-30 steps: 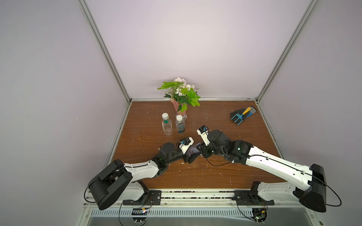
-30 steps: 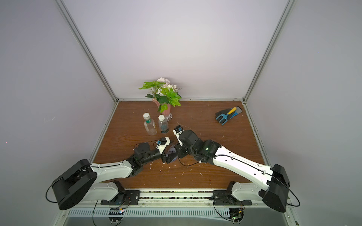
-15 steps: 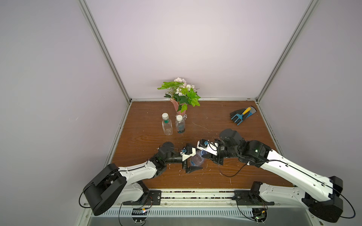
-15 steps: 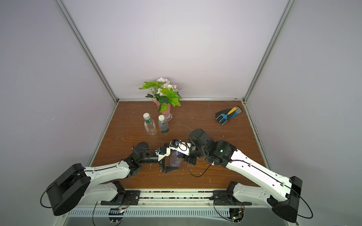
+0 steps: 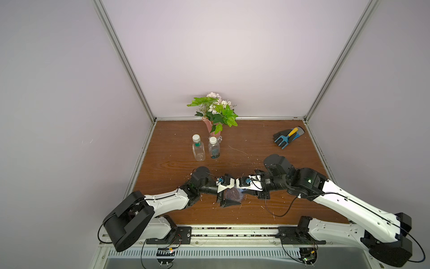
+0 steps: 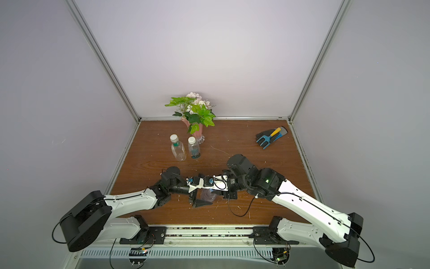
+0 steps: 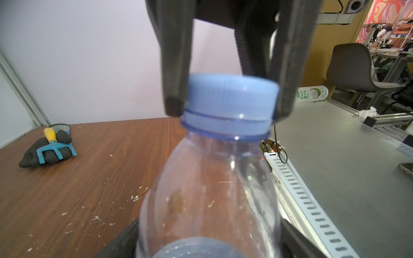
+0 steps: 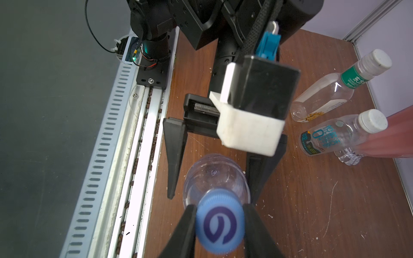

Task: Screw on the bottle caps
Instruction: Screw the bottle cap onto the plastic bottle.

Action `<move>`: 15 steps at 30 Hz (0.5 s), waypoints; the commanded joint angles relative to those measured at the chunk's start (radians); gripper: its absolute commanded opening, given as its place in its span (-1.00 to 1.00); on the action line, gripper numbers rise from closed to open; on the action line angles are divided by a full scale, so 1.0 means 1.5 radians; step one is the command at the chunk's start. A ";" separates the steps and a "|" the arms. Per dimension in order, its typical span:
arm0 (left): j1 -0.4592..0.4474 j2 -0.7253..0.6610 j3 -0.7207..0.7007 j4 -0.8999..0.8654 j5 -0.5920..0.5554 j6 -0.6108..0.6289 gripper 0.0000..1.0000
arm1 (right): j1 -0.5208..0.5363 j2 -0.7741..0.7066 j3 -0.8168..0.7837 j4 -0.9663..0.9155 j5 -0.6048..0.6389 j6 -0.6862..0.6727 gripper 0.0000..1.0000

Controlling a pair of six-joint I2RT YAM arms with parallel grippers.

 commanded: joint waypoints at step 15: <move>-0.033 -0.030 -0.018 0.014 -0.185 -0.030 -0.01 | 0.000 0.021 -0.006 0.091 0.135 0.146 -1.00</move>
